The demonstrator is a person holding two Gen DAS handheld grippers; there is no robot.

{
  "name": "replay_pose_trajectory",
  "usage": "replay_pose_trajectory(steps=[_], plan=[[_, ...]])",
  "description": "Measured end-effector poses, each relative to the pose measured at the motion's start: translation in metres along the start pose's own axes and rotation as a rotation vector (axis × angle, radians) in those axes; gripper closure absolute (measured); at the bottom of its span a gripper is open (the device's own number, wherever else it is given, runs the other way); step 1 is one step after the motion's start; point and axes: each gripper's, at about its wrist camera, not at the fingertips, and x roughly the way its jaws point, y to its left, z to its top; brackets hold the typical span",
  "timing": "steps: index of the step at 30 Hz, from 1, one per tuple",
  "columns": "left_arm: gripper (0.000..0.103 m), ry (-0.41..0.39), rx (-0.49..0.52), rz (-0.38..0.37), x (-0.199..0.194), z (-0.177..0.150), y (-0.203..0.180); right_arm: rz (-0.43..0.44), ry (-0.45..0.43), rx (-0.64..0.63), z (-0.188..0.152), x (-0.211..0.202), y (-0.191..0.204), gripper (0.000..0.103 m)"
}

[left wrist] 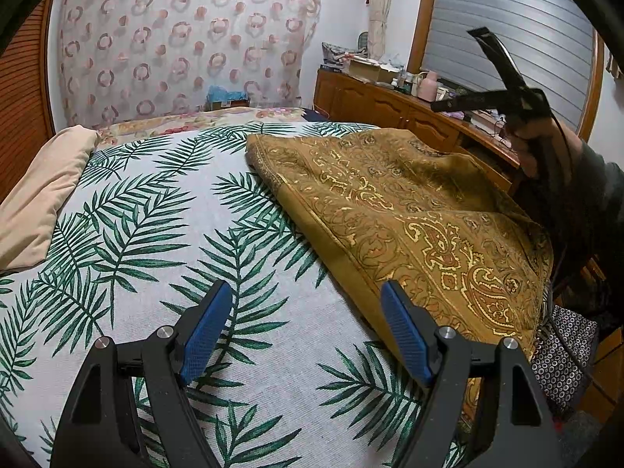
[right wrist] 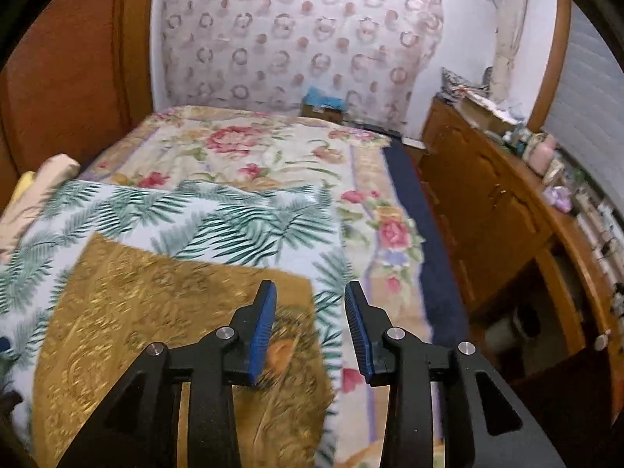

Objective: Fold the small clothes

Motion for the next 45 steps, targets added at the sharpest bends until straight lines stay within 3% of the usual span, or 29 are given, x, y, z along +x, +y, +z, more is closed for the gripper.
replay_pose_trajectory(steps=[11,15,17,18,21,23,25,27,29,32,37,42,45], plan=[[0.024,0.005,0.019,-0.015,0.001,0.004,-0.009,0.124,0.195,0.074,-0.032,0.054,-0.013,0.065],[0.024,0.014,0.040,-0.036,0.003,0.005,-0.021,0.205,0.194,0.100,-0.031,0.054,-0.021,0.066],[0.024,0.020,0.051,-0.045,0.005,0.005,-0.025,0.250,0.183,0.070,-0.028,0.047,-0.017,0.092],[0.024,0.024,0.058,-0.048,0.006,0.004,-0.028,0.250,0.168,0.042,-0.027,0.041,-0.015,0.093],[0.024,0.033,0.071,-0.049,0.008,0.003,-0.033,0.209,0.085,-0.002,-0.025,0.021,-0.014,0.097],[0.024,0.042,0.075,-0.045,0.010,0.001,-0.034,0.128,0.016,0.016,-0.021,0.010,-0.020,0.097],[0.024,0.051,0.074,-0.044,0.011,0.000,-0.034,-0.007,-0.004,-0.002,-0.020,0.006,-0.020,0.097],[0.024,0.055,0.076,-0.042,0.010,-0.001,-0.034,-0.025,0.035,-0.006,-0.022,0.010,-0.021,0.089],[0.024,0.058,0.079,-0.039,0.010,-0.001,-0.035,-0.026,0.090,0.004,-0.025,0.012,-0.025,0.067],[0.024,0.065,0.083,-0.042,0.009,-0.002,-0.038,-0.010,0.077,0.001,-0.028,0.000,-0.030,0.048],[0.024,0.070,0.084,-0.049,0.004,-0.007,-0.042,0.041,0.016,0.000,-0.056,-0.052,-0.014,0.047],[0.024,0.081,0.089,-0.081,-0.005,-0.016,-0.049,0.086,-0.016,-0.036,-0.110,-0.103,0.004,0.047],[0.035,0.099,0.100,-0.120,-0.007,-0.020,-0.052,0.109,-0.015,-0.027,-0.140,-0.118,0.005,0.053]])
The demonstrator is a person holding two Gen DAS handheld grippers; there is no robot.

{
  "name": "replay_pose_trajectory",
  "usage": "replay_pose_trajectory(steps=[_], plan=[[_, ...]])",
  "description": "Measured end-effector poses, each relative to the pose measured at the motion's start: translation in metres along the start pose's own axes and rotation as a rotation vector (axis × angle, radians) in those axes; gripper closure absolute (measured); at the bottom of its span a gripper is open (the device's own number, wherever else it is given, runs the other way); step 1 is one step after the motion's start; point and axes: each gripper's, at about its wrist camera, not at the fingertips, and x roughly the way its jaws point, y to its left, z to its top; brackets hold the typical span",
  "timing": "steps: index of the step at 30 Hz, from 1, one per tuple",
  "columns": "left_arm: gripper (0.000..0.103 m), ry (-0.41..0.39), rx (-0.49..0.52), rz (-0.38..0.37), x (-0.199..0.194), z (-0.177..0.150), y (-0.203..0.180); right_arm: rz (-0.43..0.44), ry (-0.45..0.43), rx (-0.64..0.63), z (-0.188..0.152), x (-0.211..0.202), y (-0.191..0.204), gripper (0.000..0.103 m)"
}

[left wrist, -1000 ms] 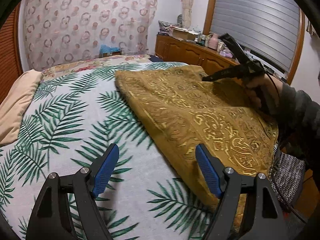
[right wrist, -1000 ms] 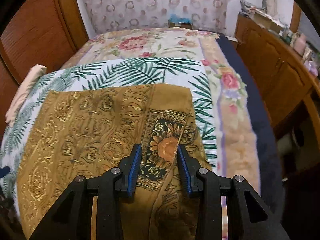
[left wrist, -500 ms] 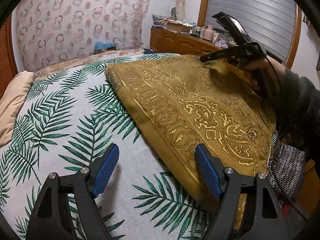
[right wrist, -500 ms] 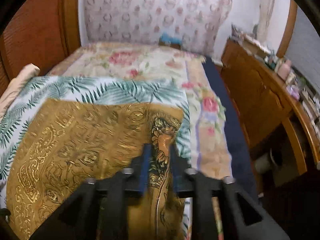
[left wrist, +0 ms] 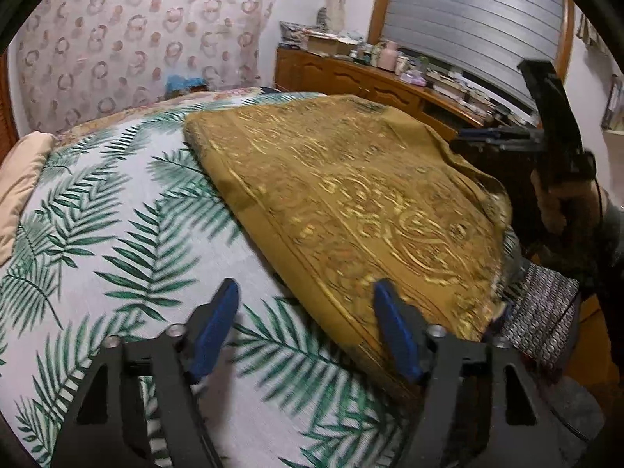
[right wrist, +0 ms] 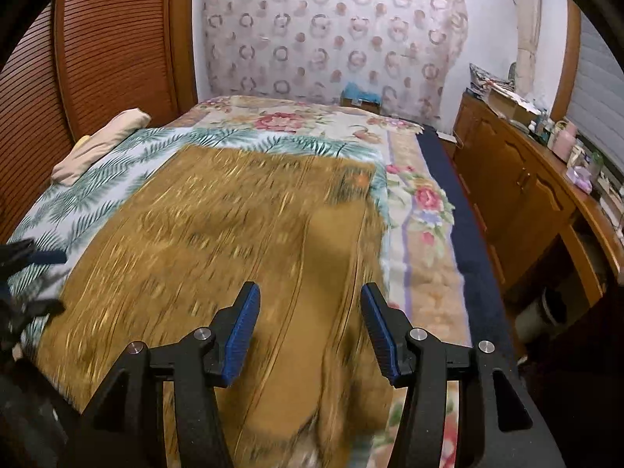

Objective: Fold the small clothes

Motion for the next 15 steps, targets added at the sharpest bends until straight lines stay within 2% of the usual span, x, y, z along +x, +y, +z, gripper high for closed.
replay_pose_trajectory(steps=[1,2,4,9,15], plan=[[0.038,0.006,0.001,-0.013,-0.001,-0.002,-0.001,0.004,0.012,0.002,-0.008,-0.002,-0.002,0.061],[0.043,0.006,-0.002,-0.024,-0.002,-0.003,-0.002,-0.006,0.026,0.005,-0.016,-0.003,-0.004,0.064],[0.045,0.015,-0.006,-0.033,-0.003,-0.004,-0.005,-0.027,0.055,0.005,-0.029,0.000,-0.008,0.074],[0.047,0.037,0.000,-0.025,-0.002,-0.009,-0.013,-0.032,0.049,0.045,-0.035,-0.009,-0.018,0.074],[0.049,0.048,0.017,-0.007,0.000,-0.011,-0.018,-0.030,0.026,0.033,-0.036,-0.026,-0.001,0.074]])
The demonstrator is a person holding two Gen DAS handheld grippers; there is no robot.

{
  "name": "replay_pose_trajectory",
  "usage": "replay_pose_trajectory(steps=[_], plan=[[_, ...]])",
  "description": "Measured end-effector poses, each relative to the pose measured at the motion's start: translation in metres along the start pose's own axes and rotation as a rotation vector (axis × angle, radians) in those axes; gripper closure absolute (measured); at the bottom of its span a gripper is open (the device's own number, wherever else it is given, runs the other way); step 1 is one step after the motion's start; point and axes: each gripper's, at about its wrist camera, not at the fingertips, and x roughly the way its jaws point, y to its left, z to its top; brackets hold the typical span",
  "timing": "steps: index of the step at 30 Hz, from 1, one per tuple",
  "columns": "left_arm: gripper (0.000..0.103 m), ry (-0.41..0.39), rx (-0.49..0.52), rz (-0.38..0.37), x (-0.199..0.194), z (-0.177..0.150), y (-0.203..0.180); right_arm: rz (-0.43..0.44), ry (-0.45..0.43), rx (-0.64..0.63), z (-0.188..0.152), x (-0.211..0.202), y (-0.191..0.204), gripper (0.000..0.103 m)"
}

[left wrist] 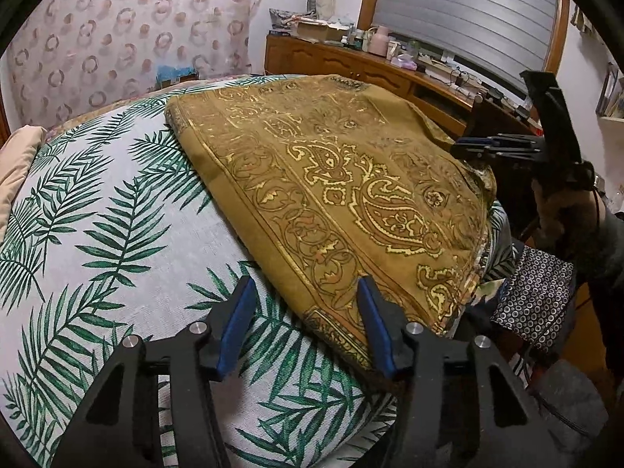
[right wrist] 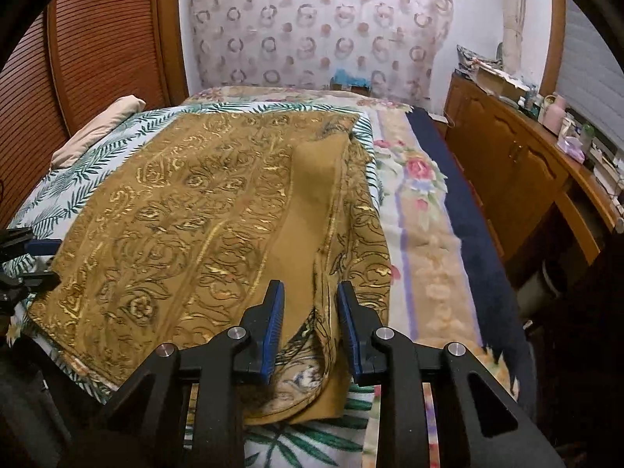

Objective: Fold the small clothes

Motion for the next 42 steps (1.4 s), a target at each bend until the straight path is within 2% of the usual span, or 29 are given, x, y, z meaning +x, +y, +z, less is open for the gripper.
replay_pose_trajectory(steps=[1,4,7,9,10,11,12,14,18,21,23,24,31,35,39,42], plan=[[0.054,0.001,0.002,-0.001,0.000,0.000,0.000,0.003,-0.005,-0.006,0.000,0.002,0.008,0.074],[0.060,0.004,0.005,-0.004,0.000,0.000,-0.002,0.015,-0.023,-0.010,-0.004,-0.007,0.018,0.074],[0.061,0.008,0.007,-0.006,0.000,0.000,-0.003,0.031,-0.030,-0.019,-0.010,-0.012,0.026,0.074],[0.061,0.011,0.005,-0.013,0.000,0.000,-0.003,0.045,-0.028,-0.026,-0.013,-0.013,0.031,0.063],[0.064,0.014,0.004,-0.023,-0.001,-0.001,-0.003,0.056,-0.026,-0.027,-0.016,-0.015,0.034,0.055],[0.084,0.021,0.002,-0.046,-0.001,-0.001,-0.004,0.068,-0.023,-0.028,-0.019,-0.016,0.037,0.052],[0.091,0.028,0.002,-0.062,0.000,0.000,-0.004,0.076,-0.019,-0.029,-0.021,-0.015,0.040,0.052],[0.098,0.024,0.017,-0.060,-0.002,0.004,-0.006,0.088,-0.006,-0.040,-0.027,-0.016,0.046,0.051],[0.099,-0.050,0.010,-0.093,-0.020,0.028,-0.008,0.133,0.003,-0.056,-0.032,-0.020,0.055,0.051],[0.100,-0.117,0.019,-0.087,-0.031,0.052,-0.011,0.164,-0.002,-0.068,-0.032,-0.028,0.063,0.051],[0.100,-0.149,0.020,-0.078,-0.033,0.069,-0.012,0.173,-0.013,-0.076,-0.031,-0.036,0.065,0.038],[0.100,-0.158,0.023,-0.076,-0.033,0.076,-0.011,0.182,-0.023,-0.082,-0.031,-0.041,0.067,0.038],[0.100,-0.164,0.020,-0.041,-0.011,0.110,0.000,0.190,-0.056,-0.110,-0.031,-0.059,0.070,0.037],[0.100,-0.166,0.004,-0.022,-0.005,0.115,0.007,0.165,-0.015,-0.120,-0.037,-0.046,0.066,0.037],[0.100,-0.159,-0.005,-0.008,-0.001,0.114,0.011,0.141,0.065,-0.109,-0.040,-0.022,0.054,0.037],[0.100,-0.167,-0.016,-0.015,-0.003,0.113,0.015,0.116,0.065,-0.128,-0.038,-0.016,0.047,0.038]])
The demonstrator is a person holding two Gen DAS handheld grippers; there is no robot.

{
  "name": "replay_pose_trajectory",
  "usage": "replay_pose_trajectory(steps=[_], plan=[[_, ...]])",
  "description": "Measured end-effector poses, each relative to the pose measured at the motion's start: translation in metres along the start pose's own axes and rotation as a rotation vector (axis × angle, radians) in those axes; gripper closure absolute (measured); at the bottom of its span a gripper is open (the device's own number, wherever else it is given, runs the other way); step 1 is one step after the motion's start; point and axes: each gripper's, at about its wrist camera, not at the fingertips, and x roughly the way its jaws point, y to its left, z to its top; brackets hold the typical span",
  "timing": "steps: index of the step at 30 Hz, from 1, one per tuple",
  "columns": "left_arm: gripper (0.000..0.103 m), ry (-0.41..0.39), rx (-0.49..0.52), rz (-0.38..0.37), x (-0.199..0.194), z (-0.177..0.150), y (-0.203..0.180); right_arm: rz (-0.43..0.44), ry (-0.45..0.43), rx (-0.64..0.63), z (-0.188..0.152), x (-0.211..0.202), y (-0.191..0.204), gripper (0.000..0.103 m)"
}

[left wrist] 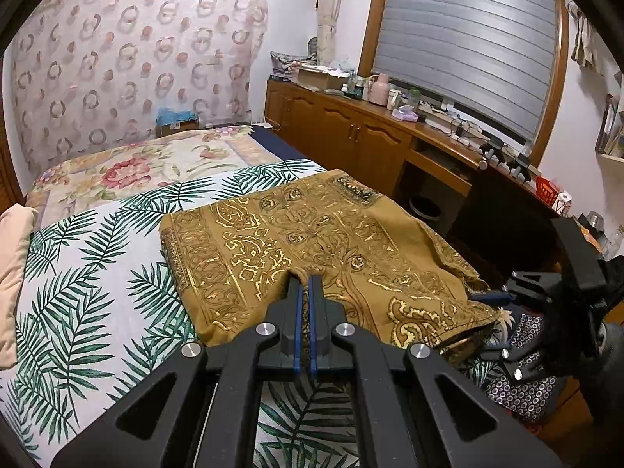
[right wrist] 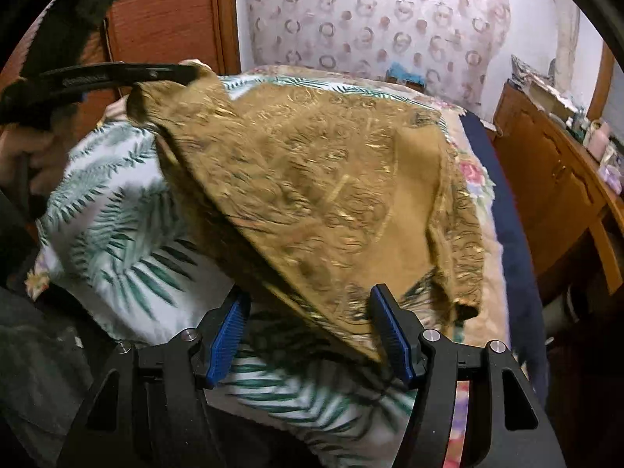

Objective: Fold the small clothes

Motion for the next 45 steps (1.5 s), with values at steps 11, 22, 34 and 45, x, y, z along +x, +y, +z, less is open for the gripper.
replay_pose_trajectory(steps=[11,22,34,45], plan=[[0.100,-0.057,-0.004,0.044,-0.017,0.019,0.025,-0.018,-0.206,-0.015,0.081,-0.014,-0.018,0.097],[0.100,-0.013,-0.079,0.092,0.023,0.039,0.076,-0.014,-0.212,-0.075,0.167,0.055,-0.021,0.097],[0.049,0.058,-0.091,0.116,0.055,0.048,0.115,0.034,-0.053,-0.067,0.209,0.137,-0.059,0.097],[0.040,0.078,-0.057,0.103,0.054,0.048,0.128,0.029,0.030,-0.054,0.245,0.155,-0.067,0.083]])
